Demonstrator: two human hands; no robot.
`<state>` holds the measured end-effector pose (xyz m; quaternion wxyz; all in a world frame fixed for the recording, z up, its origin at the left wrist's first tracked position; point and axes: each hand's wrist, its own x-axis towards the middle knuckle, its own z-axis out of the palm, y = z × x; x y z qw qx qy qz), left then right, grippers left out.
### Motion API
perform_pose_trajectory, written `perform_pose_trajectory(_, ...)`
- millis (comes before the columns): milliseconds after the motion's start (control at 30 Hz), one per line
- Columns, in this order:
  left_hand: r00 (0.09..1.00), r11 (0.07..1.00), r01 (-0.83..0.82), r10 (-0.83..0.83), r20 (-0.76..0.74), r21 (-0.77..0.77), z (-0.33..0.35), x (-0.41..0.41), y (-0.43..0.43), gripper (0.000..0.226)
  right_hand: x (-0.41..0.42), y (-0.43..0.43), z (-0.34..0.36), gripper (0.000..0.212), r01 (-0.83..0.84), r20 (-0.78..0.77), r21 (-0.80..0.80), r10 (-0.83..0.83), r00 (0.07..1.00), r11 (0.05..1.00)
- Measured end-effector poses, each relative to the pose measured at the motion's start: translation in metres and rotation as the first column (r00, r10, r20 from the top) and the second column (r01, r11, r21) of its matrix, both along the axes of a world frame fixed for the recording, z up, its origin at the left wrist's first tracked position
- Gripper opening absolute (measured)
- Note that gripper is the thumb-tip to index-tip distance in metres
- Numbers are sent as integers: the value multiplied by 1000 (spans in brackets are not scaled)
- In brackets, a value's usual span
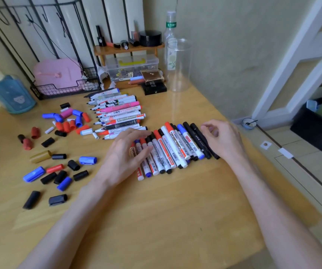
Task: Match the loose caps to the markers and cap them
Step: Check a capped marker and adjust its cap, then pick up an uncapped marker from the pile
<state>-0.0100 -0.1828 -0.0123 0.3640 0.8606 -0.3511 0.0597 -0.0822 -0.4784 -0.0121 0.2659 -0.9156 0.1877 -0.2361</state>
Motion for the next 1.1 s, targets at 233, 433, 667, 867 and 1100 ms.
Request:
perform_pose_trajectory(233,998,998,-54,54,29,-11,2,6,44,35,5,24,14,14,-79,57,-33,80,995,996)
perform_pose_trajectory(433,988,989,-148,149,35,-24,3,5,98,36,29,85,26,15,-273,121,-50,277,953,961)
perform_pose_trajectory(667,962,962,-268,270,32,-52,4,0,156,31,77,158,17,19,-483,-24,-277,497,868,830)
perform_pose_trajectory(867,946,943,-325,326,-5,-67,-5,-6,186,26,108,181,10,7,-483,-140,-348,464,875,804)
perform_pose_trajectory(1100,948,949,-314,315,40,-25,-5,0,184,26,114,181,10,19,-486,-179,-282,452,874,827)
